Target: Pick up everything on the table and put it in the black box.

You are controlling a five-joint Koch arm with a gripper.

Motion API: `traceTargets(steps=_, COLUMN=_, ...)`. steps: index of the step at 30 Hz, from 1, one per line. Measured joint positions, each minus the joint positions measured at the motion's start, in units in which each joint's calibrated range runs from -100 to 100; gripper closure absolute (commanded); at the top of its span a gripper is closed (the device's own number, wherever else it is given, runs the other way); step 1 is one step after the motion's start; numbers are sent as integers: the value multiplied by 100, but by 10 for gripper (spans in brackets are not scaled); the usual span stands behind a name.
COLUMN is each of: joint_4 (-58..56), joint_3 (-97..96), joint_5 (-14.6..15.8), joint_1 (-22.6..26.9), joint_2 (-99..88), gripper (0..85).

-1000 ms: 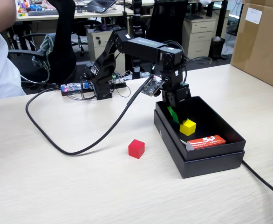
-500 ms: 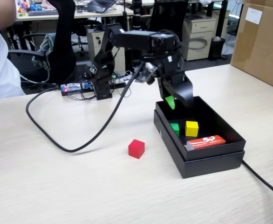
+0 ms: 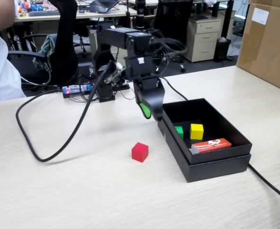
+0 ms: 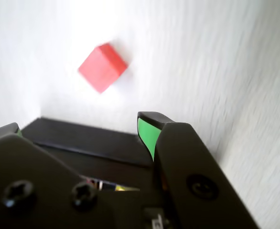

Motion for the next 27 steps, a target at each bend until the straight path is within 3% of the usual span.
traceTargets(steps=16, joint_4=-8, joint_3=9, joint_5=-24, joint_1=-225, joint_2=1618, gripper=366)
traceTargets(steps=27, joint_4=0, joint_3=1041, joint_5=-29, joint_1=-288, joint_2=2589, gripper=378)
